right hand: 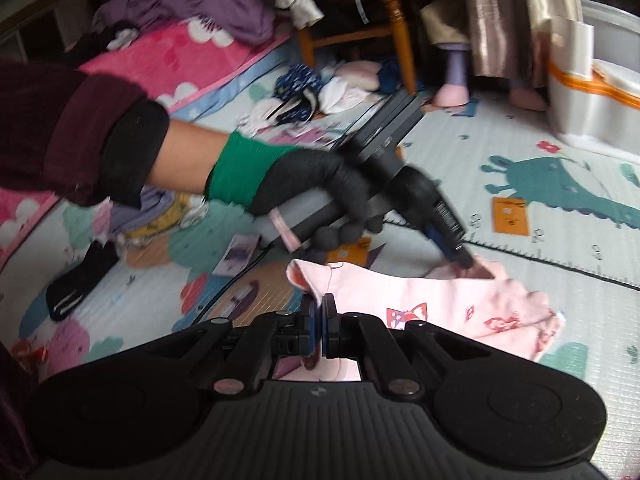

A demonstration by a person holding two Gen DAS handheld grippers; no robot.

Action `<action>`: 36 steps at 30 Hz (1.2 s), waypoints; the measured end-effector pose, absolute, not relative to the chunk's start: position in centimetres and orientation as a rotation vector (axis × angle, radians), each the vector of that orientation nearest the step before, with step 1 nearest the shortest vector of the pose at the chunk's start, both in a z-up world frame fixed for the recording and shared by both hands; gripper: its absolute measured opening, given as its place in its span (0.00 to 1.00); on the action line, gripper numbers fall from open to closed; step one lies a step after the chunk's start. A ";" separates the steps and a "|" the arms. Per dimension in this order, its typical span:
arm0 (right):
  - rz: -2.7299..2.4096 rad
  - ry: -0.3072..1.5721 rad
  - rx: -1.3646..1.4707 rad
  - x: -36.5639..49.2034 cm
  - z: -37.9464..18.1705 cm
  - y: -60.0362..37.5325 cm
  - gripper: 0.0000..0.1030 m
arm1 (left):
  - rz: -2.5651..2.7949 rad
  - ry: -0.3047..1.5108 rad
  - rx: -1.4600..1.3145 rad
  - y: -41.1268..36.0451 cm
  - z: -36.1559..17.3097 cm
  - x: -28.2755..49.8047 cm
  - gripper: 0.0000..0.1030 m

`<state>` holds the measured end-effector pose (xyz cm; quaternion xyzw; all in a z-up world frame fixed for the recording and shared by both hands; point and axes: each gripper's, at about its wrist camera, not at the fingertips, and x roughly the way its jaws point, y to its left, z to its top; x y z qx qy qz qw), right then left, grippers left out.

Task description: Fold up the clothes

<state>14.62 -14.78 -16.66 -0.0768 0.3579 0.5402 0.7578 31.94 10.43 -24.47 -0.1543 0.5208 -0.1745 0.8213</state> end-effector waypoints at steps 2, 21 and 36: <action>1.189 0.790 -0.184 14.2 -17.1 -14.2 0.05 | -0.390 1.105 -0.340 10.5 -24.2 31.9 0.17; 1.294 0.889 -0.392 9.9 -22.1 -10.7 0.06 | -0.367 1.121 -0.534 12.8 -25.0 31.7 0.39; 1.339 0.921 -0.621 7.7 -24.7 -10.1 0.06 | -0.375 1.140 -0.406 12.0 -24.9 31.4 0.41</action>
